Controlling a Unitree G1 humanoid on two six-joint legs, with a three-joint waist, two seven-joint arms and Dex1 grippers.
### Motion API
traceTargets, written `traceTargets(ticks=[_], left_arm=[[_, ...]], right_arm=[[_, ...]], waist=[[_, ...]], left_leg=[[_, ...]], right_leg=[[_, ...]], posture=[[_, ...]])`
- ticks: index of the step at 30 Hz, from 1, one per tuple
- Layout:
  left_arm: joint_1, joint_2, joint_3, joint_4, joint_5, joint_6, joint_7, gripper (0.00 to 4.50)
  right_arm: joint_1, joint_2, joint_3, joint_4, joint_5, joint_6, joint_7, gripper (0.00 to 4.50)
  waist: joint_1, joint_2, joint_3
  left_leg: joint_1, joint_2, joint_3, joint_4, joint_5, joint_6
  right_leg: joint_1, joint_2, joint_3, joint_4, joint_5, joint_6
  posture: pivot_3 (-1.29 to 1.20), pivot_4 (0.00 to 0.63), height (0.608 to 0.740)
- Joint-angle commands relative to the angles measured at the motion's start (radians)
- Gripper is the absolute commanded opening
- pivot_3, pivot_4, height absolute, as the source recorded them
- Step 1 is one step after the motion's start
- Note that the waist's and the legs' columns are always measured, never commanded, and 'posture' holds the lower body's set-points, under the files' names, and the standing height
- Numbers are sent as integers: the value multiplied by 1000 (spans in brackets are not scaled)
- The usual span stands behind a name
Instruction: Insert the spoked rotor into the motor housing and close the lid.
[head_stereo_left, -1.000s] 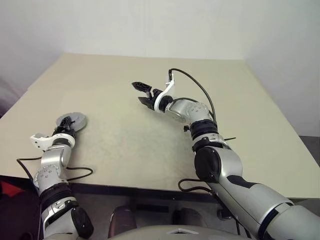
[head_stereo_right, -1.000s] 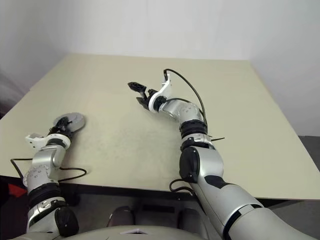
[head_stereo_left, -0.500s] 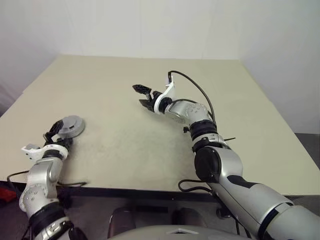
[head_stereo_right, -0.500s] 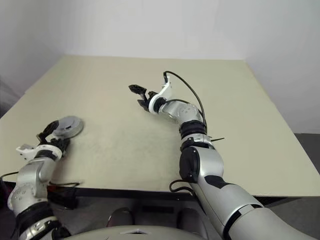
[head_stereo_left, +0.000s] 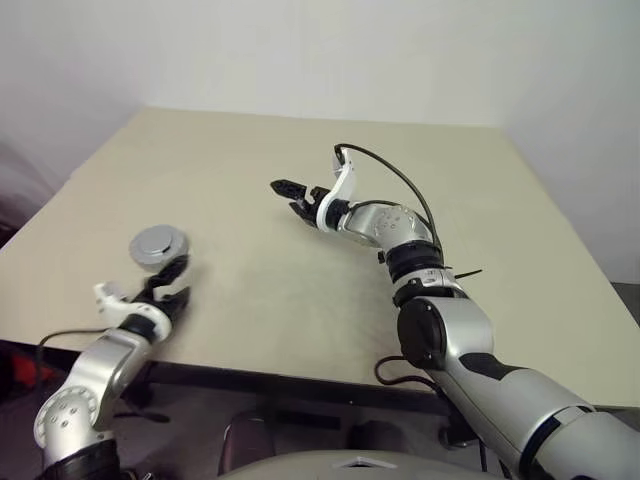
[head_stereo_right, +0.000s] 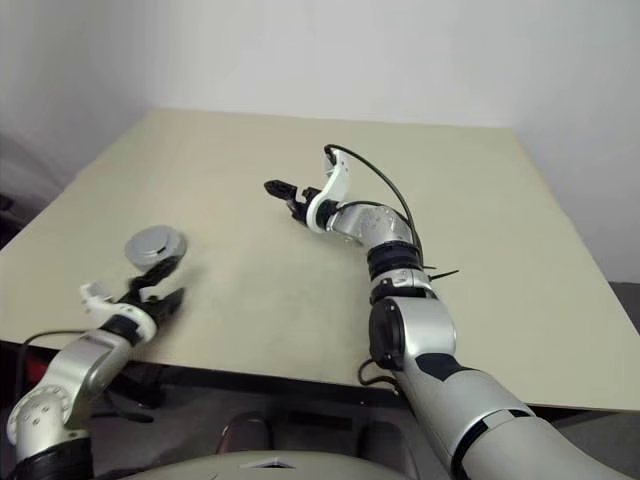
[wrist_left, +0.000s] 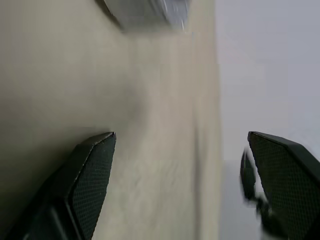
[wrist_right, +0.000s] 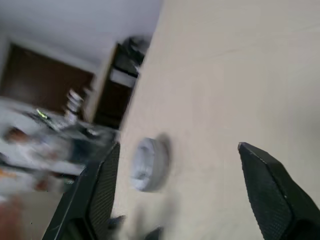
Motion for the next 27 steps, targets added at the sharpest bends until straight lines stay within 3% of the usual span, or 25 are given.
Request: traceTargets(ticks=[1,3,7,12,18,27], left_arm=[[-82,66,-107,-74,88,57,-88,4492],[-110,113,-160,-77,173,75,-148,4492],[-150,234,-312,-108,488,22,-326,4492],[-175,283,-416,-133,749,-103,-514,4492],[-231,278,-502,-53,1036,-268,-625,4492],[-291,181,-441,-8,1127,-281,-610,4492]], right_arm=[[84,-62,158,-163,-124,-154,184,4248],[126,-109,213,-202,-159,-184,265,4248],[212,-280,371,-314,-213,-241,610,4248],[269,-426,406,-390,-224,-331,845,4248],[263,-455,403,-319,-311,-488,825,4248],[299,-373,375,-265,-376,-642,685,4248]], waist=[[5,-1,0],[2,-1,0],[-1,0,0],[-13,0,0],[-23,1,0],[-24,1,0]], left_leg=[[0,1,0,2,0,0],[0,1,0,4,0,0],[-1,1,0,3,0,0],[-3,1,-1,4,0,2],[-4,2,-1,12,-1,4],[-4,3,0,14,-1,5]], right_leg=[[0,0,0,0,1,1],[-1,0,1,2,1,1],[0,1,2,3,1,1],[-1,1,1,3,1,0],[-1,1,1,5,2,-2],[-3,1,2,8,4,-5]], posture=[[0,0,740],[0,0,740],[0,0,740],[0,0,740],[0,0,740],[0,0,740]])
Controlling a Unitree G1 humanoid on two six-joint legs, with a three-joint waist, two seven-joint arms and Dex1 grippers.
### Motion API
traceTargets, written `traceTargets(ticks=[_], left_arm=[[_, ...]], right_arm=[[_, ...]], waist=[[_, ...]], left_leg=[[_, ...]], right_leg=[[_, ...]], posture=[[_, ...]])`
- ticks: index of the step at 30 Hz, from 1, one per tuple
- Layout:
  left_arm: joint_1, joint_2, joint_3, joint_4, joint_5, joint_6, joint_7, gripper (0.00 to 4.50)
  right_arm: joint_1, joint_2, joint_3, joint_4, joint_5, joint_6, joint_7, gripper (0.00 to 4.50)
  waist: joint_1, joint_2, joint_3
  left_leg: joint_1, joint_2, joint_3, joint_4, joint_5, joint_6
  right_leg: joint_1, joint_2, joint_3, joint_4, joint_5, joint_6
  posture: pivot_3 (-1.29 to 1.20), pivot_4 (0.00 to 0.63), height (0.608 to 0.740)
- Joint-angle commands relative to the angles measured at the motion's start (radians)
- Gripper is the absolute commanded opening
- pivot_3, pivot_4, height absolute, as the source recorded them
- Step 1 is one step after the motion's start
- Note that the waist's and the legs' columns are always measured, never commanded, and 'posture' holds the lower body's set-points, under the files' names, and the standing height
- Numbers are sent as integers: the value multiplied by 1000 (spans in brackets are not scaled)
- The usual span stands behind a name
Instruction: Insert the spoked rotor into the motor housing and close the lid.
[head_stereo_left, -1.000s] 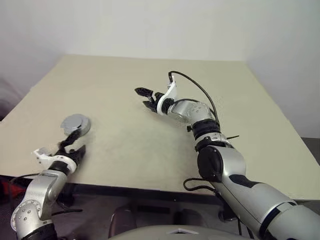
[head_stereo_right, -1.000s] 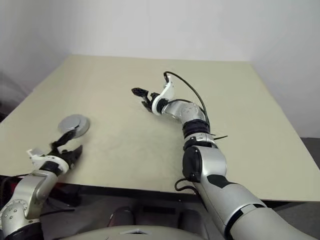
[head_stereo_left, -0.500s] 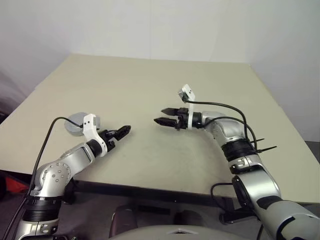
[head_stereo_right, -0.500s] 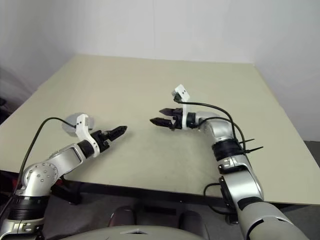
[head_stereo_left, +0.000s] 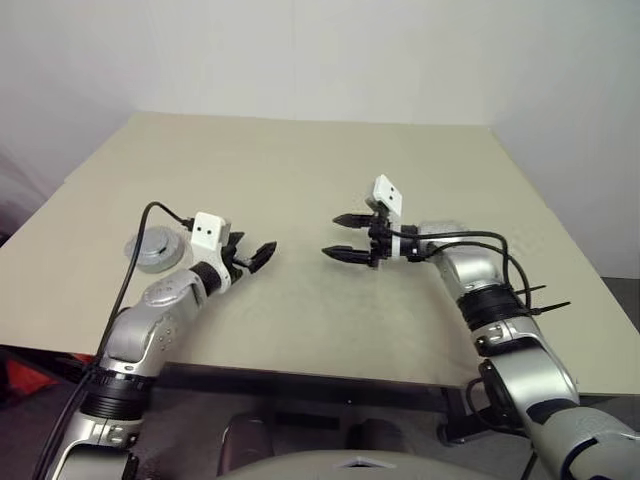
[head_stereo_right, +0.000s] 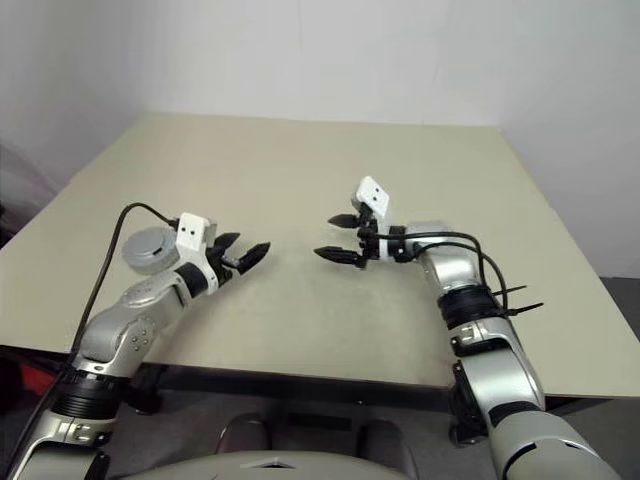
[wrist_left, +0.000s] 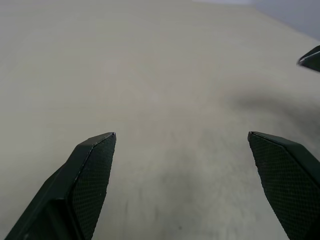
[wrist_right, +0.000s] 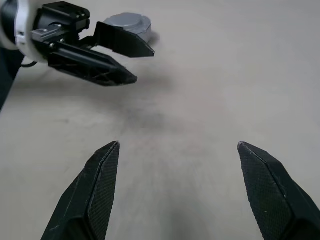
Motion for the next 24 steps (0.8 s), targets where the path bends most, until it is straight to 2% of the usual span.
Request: traceTargets(ticks=[1,6,17,24], left_arm=[[-42,-17,70,-2,18,-22,7,4492],[-43,-15,107,16,50,-19,-9,4492],[-19,-38,127,6,60,-4,-53,4492],[4,-55,97,-24,88,8,-69,4492]], right_arm=[[-5,1,-25,7,-9,-45,-21,4248],[-20,-3,-49,23,17,7,-3,4248],[-64,-6,-62,181,-86,-87,-141,4248],[-17,16,-32,69,-70,-34,-92,4248]], waist=[[2,0,0],[0,0,0],[1,0,0],[0,1,0]], left_leg=[[0,0,0,0,0,0],[0,0,0,0,-2,3],[0,0,0,0,-2,3],[-2,0,0,0,-3,5]], right_leg=[[0,0,0,0,0,0],[0,0,0,-1,0,0],[0,0,0,-2,0,0],[-1,0,0,-3,0,0]], posture=[[0,0,740],[0,0,740],[0,0,740],[0,0,740]])
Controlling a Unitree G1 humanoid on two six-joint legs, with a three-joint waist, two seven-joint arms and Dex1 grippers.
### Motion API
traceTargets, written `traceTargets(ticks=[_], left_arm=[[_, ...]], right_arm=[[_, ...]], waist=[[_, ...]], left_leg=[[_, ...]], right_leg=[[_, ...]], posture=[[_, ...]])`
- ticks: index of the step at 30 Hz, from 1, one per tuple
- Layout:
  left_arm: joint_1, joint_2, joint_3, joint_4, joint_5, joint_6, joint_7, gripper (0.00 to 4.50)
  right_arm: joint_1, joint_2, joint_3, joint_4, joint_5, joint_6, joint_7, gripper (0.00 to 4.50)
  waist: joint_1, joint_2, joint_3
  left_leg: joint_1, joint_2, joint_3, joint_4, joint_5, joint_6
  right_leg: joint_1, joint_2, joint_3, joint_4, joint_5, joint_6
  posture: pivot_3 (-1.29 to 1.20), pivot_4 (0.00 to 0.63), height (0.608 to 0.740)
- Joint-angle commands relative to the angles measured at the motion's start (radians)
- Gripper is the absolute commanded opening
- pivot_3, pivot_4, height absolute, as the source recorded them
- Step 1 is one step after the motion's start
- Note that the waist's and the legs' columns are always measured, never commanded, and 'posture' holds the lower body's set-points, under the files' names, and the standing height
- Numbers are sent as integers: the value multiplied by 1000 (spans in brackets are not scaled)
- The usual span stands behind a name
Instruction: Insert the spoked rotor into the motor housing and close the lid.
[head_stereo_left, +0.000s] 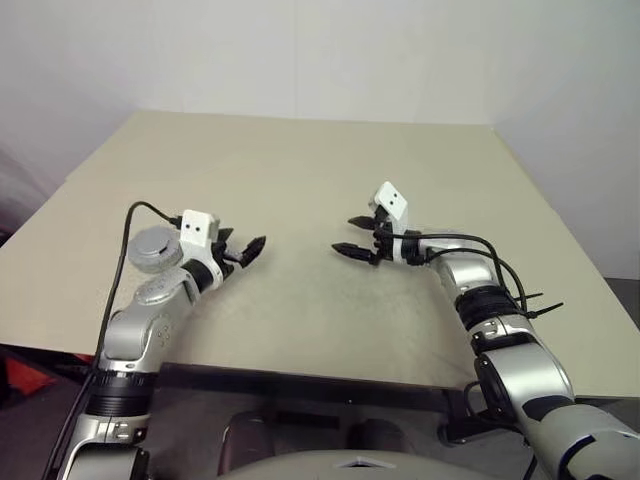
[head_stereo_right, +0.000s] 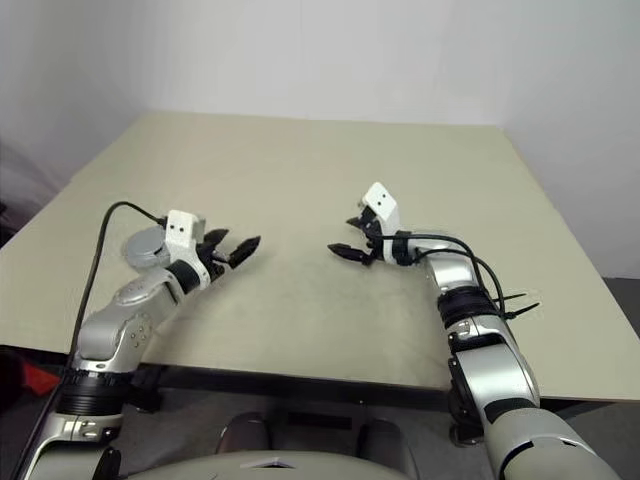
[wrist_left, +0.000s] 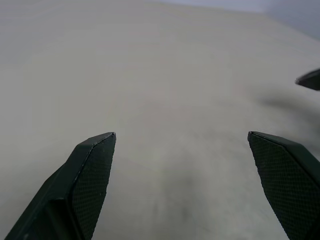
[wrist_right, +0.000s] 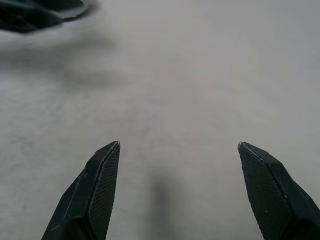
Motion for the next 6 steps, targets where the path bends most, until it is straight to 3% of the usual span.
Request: traceTargets(ticks=[1,6], left_arm=[[-17,-1,17,-37,17,-9,-6,4492],[-29,7,30,-24,35,-9,-5,4492]], right_arm=[[-8,14,-3,-63,7,9,-5,4248],[-21,14,-3,-47,-11,-1,-18,4248]], waist=[[-1,0,0],[-1,0,0]], left_leg=[[0,0,0,0,0,0],[1,0,0,0,-1,1]], right_leg=[[0,0,0,0,0,0],[0,0,0,1,0,0]], posture=[[0,0,740],[0,0,740]])
